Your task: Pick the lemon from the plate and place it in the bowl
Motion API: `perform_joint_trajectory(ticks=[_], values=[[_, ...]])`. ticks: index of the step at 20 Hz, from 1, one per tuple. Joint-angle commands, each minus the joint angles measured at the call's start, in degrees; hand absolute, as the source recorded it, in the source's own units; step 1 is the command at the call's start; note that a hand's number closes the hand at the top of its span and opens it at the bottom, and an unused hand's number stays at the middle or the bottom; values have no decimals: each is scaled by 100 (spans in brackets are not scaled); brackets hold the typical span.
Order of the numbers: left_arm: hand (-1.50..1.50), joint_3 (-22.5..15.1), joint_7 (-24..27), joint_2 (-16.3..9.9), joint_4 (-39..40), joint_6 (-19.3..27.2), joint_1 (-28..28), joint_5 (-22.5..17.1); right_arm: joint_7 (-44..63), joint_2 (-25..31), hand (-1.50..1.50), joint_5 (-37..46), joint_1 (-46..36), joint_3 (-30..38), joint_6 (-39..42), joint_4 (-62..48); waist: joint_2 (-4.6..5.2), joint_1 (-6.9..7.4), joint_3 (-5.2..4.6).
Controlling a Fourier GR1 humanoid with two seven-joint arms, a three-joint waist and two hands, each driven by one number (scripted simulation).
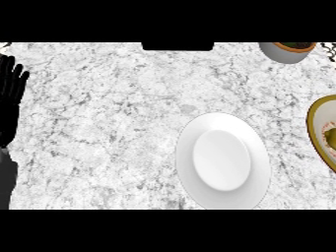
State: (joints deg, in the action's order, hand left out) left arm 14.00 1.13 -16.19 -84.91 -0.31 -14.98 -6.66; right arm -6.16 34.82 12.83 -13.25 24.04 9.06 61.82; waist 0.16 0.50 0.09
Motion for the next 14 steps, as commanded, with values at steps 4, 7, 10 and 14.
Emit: perform_joint_trajectory(ticks=[4, 7, 10, 14], values=[[0, 187, -89, -196, 19, -165, -31, -178, -623, 238, -150, -581, -311, 1051, -515, -754, -6, -29, -3], [0, 96, -79, -81, -22, 16, -113, -46, -841, 823, -150, -1040, -226, 1727, -201, -1300, -2, -64, 3], [0, -2, -221, -37, -122, 3, -45, -25, -995, 1158, -150, -1328, 26, 2115, 137, -1847, -6, -75, 4], [0, 199, -59, -96, -168, -74, 217, -132, -1638, 1638, -150, -1577, 302, 2426, 779, -2697, -6, -51, 1]])
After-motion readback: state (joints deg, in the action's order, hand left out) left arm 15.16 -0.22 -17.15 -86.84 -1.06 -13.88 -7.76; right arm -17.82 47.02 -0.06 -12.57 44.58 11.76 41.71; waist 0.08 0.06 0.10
